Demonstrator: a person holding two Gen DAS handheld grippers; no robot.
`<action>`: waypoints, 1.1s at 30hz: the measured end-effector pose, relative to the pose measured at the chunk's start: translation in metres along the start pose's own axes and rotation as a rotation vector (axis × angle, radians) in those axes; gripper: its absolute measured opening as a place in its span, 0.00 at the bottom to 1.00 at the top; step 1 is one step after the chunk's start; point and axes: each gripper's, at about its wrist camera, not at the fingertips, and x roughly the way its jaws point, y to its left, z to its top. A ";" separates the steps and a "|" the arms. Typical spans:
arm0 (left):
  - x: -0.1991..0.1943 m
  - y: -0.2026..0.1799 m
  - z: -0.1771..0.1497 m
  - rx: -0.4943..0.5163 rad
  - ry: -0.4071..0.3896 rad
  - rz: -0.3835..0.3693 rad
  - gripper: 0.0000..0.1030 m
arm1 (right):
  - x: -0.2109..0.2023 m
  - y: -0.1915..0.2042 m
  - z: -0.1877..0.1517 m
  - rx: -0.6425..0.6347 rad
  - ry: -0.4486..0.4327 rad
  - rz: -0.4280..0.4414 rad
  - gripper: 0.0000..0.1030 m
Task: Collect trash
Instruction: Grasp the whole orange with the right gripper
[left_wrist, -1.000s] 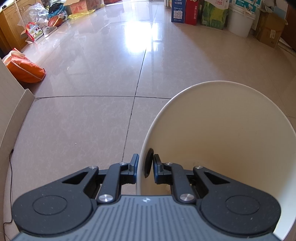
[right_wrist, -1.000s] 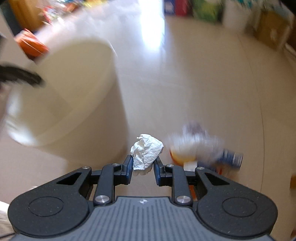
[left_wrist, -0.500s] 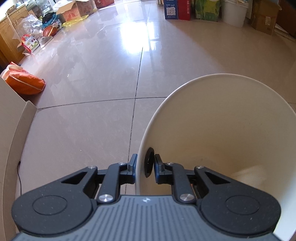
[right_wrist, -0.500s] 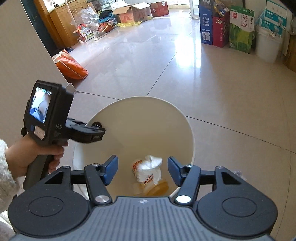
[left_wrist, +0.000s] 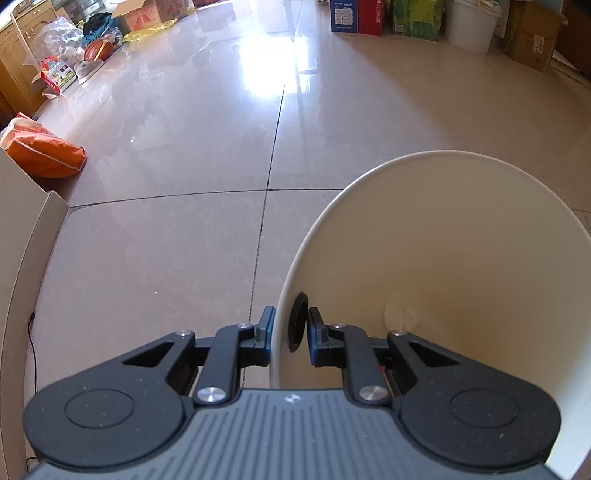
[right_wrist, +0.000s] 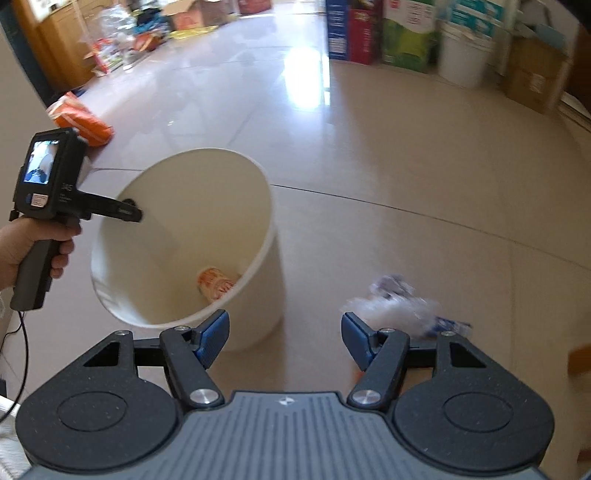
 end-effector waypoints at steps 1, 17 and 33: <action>0.000 0.000 0.000 0.000 -0.002 0.001 0.15 | -0.004 -0.004 -0.003 0.010 -0.005 -0.014 0.71; -0.002 -0.002 -0.004 0.002 -0.016 0.003 0.15 | 0.085 -0.083 -0.103 0.127 -0.097 -0.167 0.98; 0.000 0.002 -0.005 -0.012 -0.018 -0.003 0.15 | 0.245 -0.118 -0.141 0.227 0.069 -0.306 0.95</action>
